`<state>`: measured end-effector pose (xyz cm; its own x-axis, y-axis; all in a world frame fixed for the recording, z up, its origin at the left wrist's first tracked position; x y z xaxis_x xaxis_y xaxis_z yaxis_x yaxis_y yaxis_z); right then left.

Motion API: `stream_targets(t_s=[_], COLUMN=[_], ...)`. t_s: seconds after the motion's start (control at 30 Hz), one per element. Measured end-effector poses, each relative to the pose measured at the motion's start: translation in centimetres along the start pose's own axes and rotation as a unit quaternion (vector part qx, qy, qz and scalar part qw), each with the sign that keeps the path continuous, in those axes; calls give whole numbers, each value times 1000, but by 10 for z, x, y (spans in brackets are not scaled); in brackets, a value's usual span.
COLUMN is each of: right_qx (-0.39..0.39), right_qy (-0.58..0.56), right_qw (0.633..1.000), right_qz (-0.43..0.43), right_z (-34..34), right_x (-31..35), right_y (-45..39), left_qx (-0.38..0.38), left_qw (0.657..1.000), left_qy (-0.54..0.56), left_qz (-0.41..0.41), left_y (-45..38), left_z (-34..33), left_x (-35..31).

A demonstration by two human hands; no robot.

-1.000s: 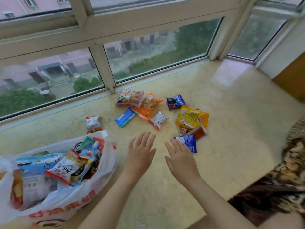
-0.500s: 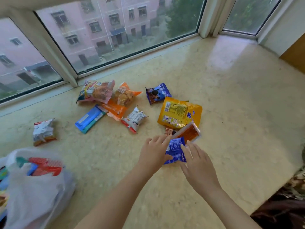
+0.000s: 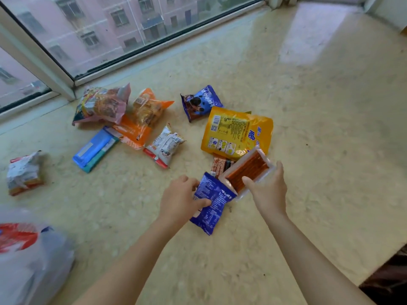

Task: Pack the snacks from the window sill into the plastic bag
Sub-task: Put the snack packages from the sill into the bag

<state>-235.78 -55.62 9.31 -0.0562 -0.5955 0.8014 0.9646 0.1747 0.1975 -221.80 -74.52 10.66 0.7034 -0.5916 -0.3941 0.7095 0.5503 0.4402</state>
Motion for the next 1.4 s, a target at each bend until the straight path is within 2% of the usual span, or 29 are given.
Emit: stream_targets(t_s=[0.07, 0.13, 0.23, 0.3, 0.47, 0.57, 0.7, 0.77, 0.87, 1.1, 1.23, 1.4], right_qx=[23, 35, 64, 68, 41, 12, 5, 28, 50, 17, 30, 75], right_qy=[23, 66, 172, 181, 43, -82, -273, -318, -339, -380, -375, -362], right_qw=[999, 997, 982, 980, 997, 997, 957, 941, 931, 916, 918, 923], right_qz=[-9, 5, 48, 42, 52, -5, -97, -116, -126, -127, -125, -102], right_z=[-6, -10, -15, -14, -1, 5, -7, -20, -35, -32, -26, -17], right_x=[-5, -3, 5, 7, 17, 13, 4, 4, 10, 31, 63, 127], right_y=[-9, -17, -25, -25, -5, 11, 37, 50, 64, 81, 103, 150], left_qx=[23, 39, 44, 36, 60, 76, 80, 70, 54, 17, -16, -35], left_qw=[993, 971, 937, 926, 925, 932, 928, 927, 923, 881, 859, 847], left_qy=[96, 204, 313, 341, 343, 323, 336, 343, 360, 450, 490, 508], left_qz=[65, 118, 152, 156, 150, 143, 142, 136, 129, 143, 151, 150], left_y=[5, 12, 18, 20, 23, 24, 29, 32, 39, 70, 108, 166], left_z=[-2, -5, -6, -6, -12, -16, -19, -18, -16, 14, 54, 114], left_x=[20, 33, 41, 43, 42, 43, 48, 50, 55, 85, 103, 122])
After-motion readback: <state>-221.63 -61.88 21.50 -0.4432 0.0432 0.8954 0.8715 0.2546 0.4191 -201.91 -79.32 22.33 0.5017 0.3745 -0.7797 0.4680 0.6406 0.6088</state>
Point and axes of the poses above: each hand's wrist, its own y-axis away from the middle knuckle, its own z-axis out of the back of the hand, x = y × z, the point moved 7 cm from there along -y, towards the middle knuckle, and after that the axes turned 4 degrees about z, right-handed, at the moved point
